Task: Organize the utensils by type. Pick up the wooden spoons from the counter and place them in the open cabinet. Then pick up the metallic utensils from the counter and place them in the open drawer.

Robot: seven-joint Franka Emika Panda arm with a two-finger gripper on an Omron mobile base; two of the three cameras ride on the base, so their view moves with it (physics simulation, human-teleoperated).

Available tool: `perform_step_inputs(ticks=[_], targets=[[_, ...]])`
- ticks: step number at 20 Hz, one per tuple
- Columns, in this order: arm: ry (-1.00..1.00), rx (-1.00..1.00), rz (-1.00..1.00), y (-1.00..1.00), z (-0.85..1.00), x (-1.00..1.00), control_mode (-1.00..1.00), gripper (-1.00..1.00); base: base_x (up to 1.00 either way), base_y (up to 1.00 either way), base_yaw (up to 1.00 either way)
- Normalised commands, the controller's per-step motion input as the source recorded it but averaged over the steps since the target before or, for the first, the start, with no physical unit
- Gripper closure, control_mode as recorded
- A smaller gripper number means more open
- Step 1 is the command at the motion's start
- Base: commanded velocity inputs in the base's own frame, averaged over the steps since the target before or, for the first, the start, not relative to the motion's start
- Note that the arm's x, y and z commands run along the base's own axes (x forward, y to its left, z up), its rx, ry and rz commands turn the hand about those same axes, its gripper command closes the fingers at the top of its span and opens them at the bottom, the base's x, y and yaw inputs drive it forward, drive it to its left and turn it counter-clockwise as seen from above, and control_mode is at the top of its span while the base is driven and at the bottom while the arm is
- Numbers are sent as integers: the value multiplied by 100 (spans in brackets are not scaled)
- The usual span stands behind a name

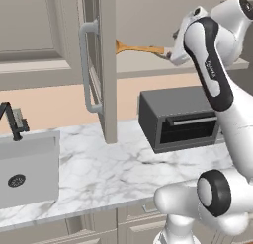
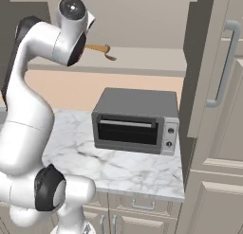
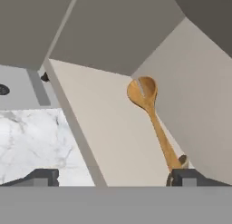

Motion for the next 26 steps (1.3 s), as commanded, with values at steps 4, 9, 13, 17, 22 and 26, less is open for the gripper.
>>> perform_step_inputs(ticks=[4,9,13,17,22,26], targets=[[17,11,-37,16,-2,-86,-100,-100,0,0,0],[6,5,-43,12,-26,-63,-100,-100,0,0,0],[4,18,-36,0,-9,-55,-100,-100,0,0,0],[0,22,-28,-2,-20,-58,-100,-100,0,0,0],[0,24,-18,-10,-22,-52,-100,-100,0,0,0],[0,24,-2,-12,-44,-54,-100,-100,0,0,0]])
